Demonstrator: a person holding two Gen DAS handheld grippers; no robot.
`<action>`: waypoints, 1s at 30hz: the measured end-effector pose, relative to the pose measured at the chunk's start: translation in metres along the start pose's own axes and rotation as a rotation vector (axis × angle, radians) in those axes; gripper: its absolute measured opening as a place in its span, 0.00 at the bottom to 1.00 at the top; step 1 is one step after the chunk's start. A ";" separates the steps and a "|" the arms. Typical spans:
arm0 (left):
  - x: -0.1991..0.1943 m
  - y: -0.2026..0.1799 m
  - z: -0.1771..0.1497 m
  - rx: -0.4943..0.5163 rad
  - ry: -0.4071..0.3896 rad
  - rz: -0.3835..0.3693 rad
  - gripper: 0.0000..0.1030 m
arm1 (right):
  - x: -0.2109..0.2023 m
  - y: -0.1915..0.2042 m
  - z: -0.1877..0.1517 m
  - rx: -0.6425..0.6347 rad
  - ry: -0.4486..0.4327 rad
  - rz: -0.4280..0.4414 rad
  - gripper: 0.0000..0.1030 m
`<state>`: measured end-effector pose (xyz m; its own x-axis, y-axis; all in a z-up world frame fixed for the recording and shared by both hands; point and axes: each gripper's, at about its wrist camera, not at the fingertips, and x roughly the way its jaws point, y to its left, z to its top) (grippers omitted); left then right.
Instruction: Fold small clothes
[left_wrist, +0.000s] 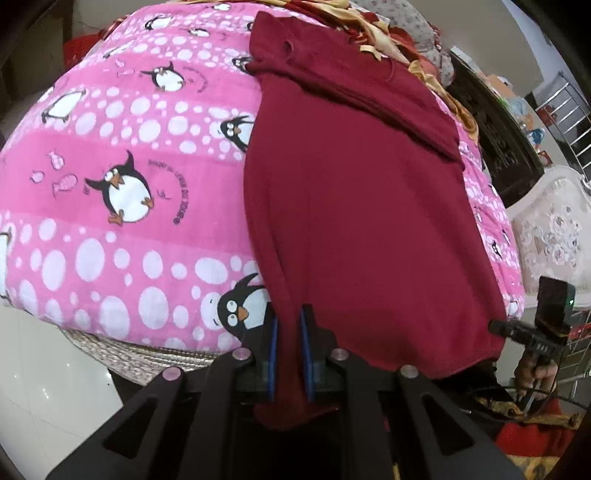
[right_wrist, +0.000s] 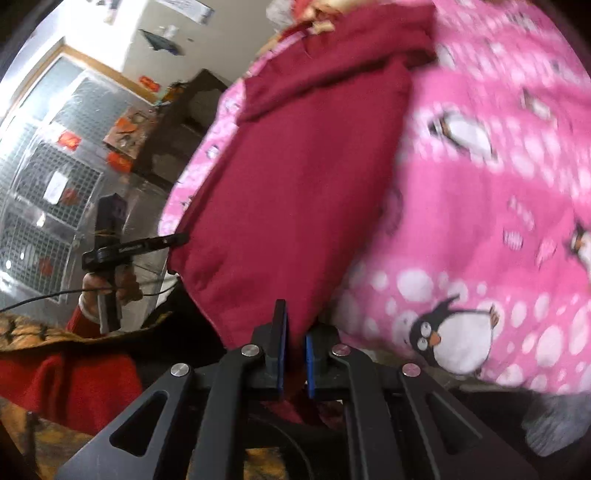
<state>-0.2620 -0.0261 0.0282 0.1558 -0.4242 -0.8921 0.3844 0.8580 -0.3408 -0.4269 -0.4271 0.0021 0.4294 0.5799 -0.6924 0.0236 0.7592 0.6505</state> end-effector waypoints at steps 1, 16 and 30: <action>0.002 -0.003 0.000 0.017 -0.003 0.013 0.12 | 0.000 -0.003 0.000 0.025 -0.009 0.022 0.34; 0.005 -0.019 0.018 0.034 0.014 -0.046 0.13 | -0.019 0.027 0.027 -0.044 -0.113 0.128 0.36; -0.034 -0.026 0.143 -0.030 -0.273 -0.137 0.12 | -0.041 0.031 0.152 -0.079 -0.371 0.067 0.36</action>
<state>-0.1471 -0.0757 0.1097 0.3449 -0.5953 -0.7257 0.3926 0.7937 -0.4646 -0.3061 -0.4724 0.0984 0.7255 0.4938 -0.4794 -0.0794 0.7520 0.6544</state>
